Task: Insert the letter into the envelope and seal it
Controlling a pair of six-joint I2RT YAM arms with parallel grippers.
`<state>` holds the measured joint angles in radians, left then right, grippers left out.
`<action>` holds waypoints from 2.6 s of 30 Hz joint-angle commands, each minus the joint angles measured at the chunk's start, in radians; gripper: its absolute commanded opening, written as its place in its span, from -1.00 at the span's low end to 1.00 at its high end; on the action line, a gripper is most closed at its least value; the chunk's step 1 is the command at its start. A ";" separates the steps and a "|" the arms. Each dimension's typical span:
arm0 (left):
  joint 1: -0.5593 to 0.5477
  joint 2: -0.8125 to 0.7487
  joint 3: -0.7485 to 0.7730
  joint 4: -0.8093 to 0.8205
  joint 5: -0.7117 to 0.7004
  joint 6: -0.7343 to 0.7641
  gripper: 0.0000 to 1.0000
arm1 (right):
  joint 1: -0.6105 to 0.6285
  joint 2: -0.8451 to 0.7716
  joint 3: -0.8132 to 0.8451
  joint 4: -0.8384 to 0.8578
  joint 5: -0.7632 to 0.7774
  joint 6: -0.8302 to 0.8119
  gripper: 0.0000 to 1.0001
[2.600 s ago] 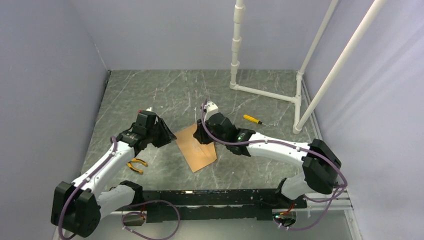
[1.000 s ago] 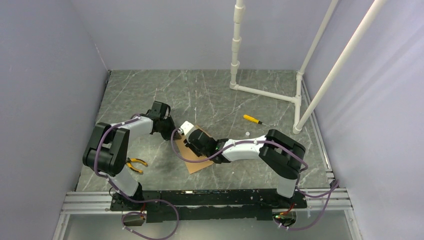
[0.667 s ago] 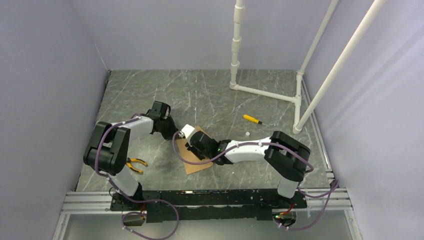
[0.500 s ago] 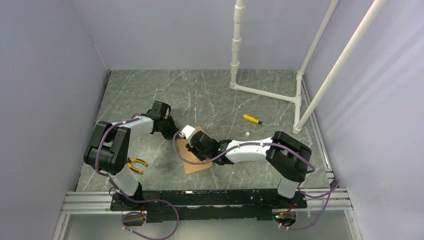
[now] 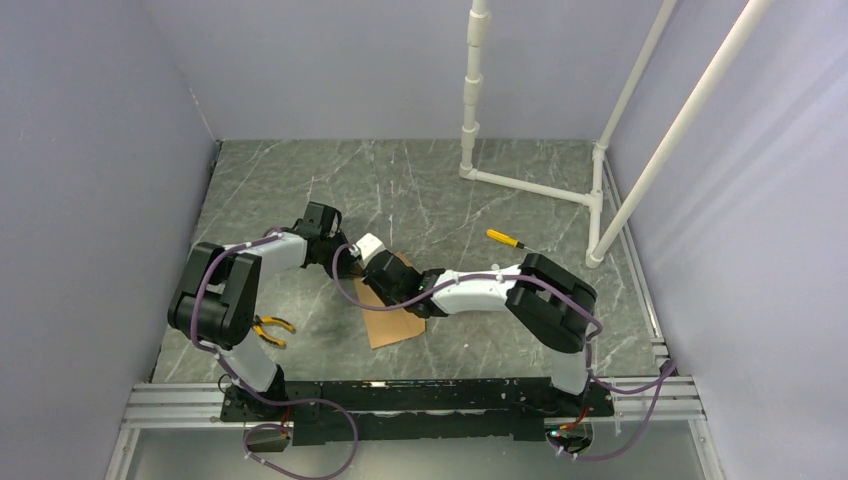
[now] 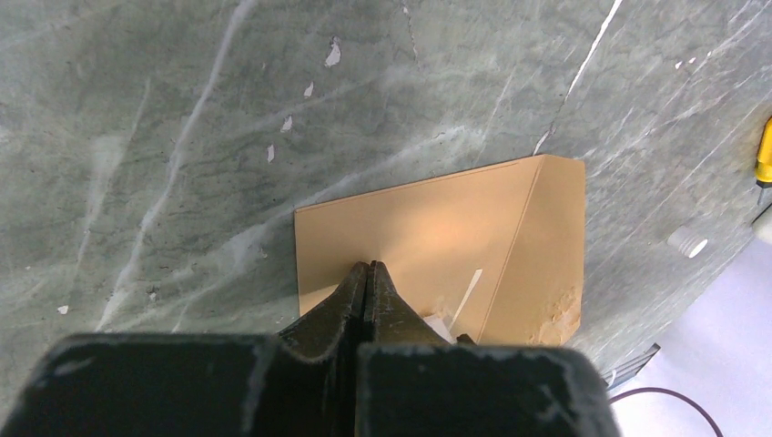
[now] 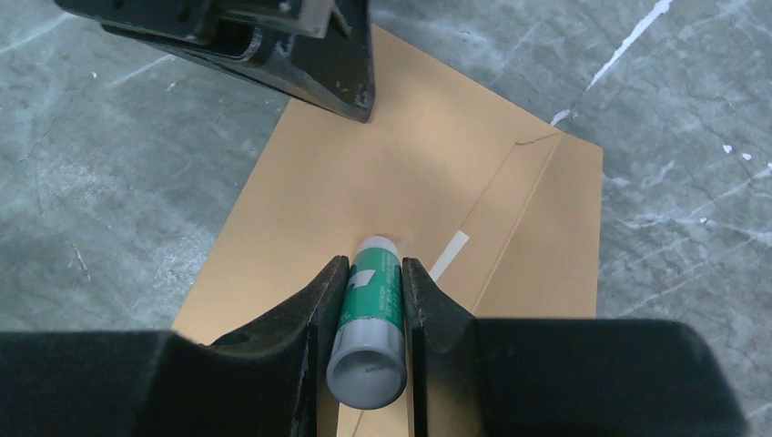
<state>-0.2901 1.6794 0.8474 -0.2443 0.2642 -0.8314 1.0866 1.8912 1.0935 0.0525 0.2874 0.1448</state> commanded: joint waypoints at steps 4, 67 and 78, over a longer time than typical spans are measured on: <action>-0.006 0.095 -0.054 -0.053 -0.134 0.045 -0.95 | 0.006 -0.045 -0.044 -0.152 0.026 0.049 -1.00; -0.092 -0.652 -0.048 0.228 0.775 -0.289 0.64 | -0.083 -0.794 -0.199 0.091 -0.556 -0.198 -1.00; -0.121 -0.669 -0.049 0.136 0.764 -0.240 -0.04 | -0.083 -0.763 -0.152 0.016 -0.585 -0.234 -1.00</action>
<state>-0.4080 1.0370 0.7853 -0.0742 1.0149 -1.1168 1.0046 1.1248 0.8806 0.0677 -0.2646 -0.0547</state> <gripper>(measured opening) 0.520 0.278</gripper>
